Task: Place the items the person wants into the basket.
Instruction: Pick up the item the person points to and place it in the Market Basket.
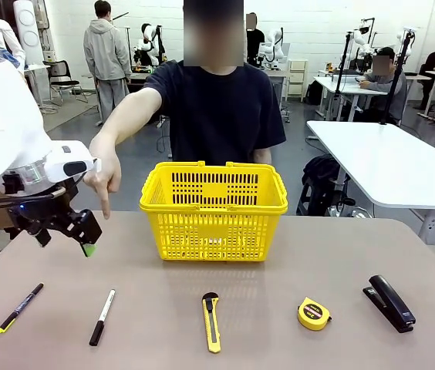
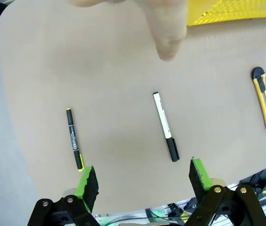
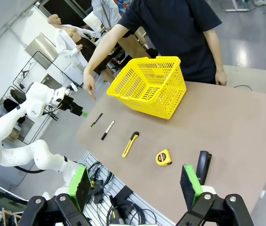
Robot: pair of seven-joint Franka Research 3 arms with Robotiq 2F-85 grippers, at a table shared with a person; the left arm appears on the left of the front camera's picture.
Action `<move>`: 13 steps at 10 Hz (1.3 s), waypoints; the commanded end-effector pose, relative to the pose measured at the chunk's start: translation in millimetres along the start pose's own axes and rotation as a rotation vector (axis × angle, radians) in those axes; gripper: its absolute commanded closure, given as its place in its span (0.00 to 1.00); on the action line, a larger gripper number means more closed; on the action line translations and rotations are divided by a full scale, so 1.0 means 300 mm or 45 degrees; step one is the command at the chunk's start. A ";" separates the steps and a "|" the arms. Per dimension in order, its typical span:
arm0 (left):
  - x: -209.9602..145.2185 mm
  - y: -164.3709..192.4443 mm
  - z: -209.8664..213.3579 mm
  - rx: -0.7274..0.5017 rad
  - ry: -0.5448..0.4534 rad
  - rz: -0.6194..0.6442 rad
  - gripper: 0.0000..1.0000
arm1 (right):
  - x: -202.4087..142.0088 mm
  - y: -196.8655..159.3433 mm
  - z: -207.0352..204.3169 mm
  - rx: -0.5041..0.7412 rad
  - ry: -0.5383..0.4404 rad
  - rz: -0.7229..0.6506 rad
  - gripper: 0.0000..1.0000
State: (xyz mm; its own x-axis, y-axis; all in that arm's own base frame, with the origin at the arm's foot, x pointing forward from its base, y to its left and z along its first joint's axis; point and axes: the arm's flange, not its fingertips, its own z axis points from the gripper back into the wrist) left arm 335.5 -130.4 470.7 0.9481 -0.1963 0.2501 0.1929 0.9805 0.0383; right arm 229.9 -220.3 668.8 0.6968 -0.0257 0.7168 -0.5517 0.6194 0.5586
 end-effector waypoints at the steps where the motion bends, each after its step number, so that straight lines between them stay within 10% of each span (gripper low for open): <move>1: -0.089 0.012 -0.052 0.046 -0.046 0.020 0.00 | 0.006 -0.002 0.000 0.027 -0.020 0.017 0.00; 13: -0.020 -0.065 -0.088 0.013 0.038 0.040 0.00 | 0.006 -0.002 0.000 0.027 -0.020 0.017 0.00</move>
State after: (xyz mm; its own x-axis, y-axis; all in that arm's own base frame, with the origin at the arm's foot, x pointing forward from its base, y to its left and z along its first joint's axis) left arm 339.0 -135.9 461.3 0.9517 -0.1981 0.2347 0.1933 0.9802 0.0436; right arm 229.9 -220.3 668.8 0.6966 -0.0255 0.7170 -0.5520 0.6194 0.5583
